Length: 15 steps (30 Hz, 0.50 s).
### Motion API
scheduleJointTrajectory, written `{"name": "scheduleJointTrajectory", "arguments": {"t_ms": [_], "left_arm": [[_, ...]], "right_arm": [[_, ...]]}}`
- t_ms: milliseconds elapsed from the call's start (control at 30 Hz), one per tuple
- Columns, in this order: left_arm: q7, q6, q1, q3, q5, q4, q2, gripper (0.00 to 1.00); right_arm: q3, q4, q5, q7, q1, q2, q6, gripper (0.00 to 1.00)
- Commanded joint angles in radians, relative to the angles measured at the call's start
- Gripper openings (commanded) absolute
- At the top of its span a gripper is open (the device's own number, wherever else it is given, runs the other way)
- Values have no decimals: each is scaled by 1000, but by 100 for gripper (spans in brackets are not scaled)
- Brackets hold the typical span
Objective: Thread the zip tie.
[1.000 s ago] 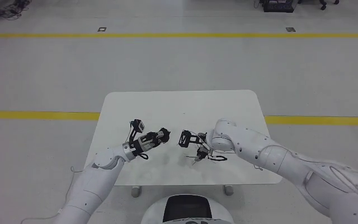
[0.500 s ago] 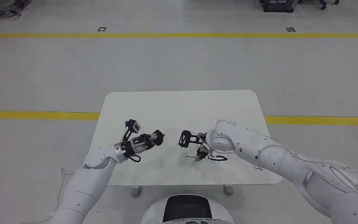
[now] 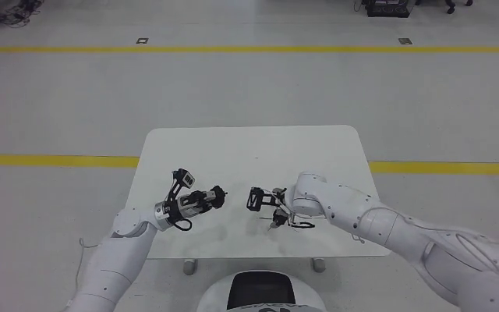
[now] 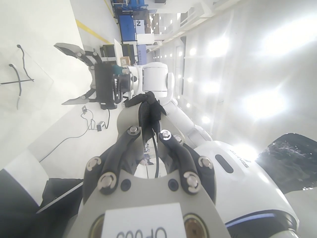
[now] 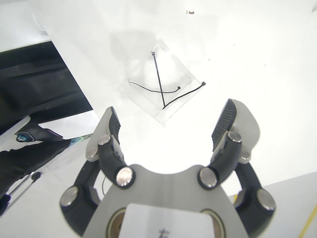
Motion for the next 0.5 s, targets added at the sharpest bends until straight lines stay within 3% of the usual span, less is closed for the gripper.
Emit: {"name": "scheduleJointTrajectory", "arguments": {"t_ms": [0, 233, 467], "left_arm": [[0, 0, 0, 0, 0, 0, 0, 0], [0, 0, 0, 0, 0, 0, 0, 0], [0, 0, 0, 0, 0, 0, 0, 0]], "right_arm": [[0, -9, -25, 5, -10, -4, 0, 100], [0, -9, -25, 5, -10, -4, 0, 100], [3, 31, -25, -79, -28, -9, 0, 100]]}}
